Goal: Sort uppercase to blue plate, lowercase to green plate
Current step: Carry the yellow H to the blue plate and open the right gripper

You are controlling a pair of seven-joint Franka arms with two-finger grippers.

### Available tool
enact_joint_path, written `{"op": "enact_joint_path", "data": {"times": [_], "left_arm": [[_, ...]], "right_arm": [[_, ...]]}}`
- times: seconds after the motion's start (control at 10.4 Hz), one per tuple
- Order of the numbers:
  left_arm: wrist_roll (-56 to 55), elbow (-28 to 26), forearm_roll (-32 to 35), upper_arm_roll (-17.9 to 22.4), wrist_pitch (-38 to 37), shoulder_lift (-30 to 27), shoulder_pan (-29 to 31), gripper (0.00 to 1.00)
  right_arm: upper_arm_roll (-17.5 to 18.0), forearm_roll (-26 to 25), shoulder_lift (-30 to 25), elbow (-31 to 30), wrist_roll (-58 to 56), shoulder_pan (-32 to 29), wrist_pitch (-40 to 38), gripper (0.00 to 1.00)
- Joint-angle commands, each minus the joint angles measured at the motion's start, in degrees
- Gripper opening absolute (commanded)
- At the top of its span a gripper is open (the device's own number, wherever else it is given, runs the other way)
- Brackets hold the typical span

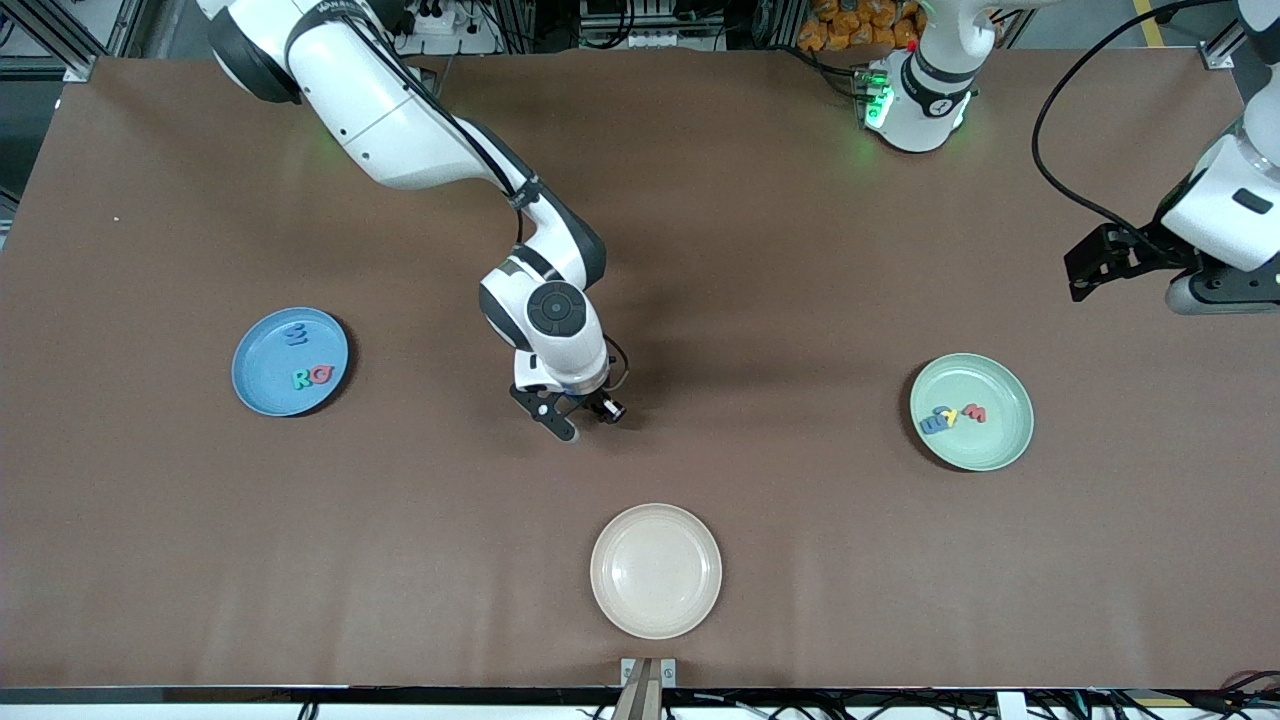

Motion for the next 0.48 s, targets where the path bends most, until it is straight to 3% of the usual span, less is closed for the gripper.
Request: {"op": "enact_joint_path", "data": {"times": [0.0,0.19,0.39], "left_arm": [[0.79,0.45,-2.48,0.37,-1.49,-0.50,1.47,1.00],[0.97,0.37,-3.19,0.55,-1.58,-0.67,1.65,1.00],[0.62,0.37,-3.10,0.64,-1.58,-0.67,2.01,1.00]], "right_arm": [[0.89,0.08,0.43,0.79,-5.53,-2.00,-1.96,0.20],[0.63,2.44,-1.15,1.31,-13.77,-4.10,-8.28,0.20],[-2.43,5.09,-2.82,1.31,-25.89,-5.25,-16.10,0.20]]}}
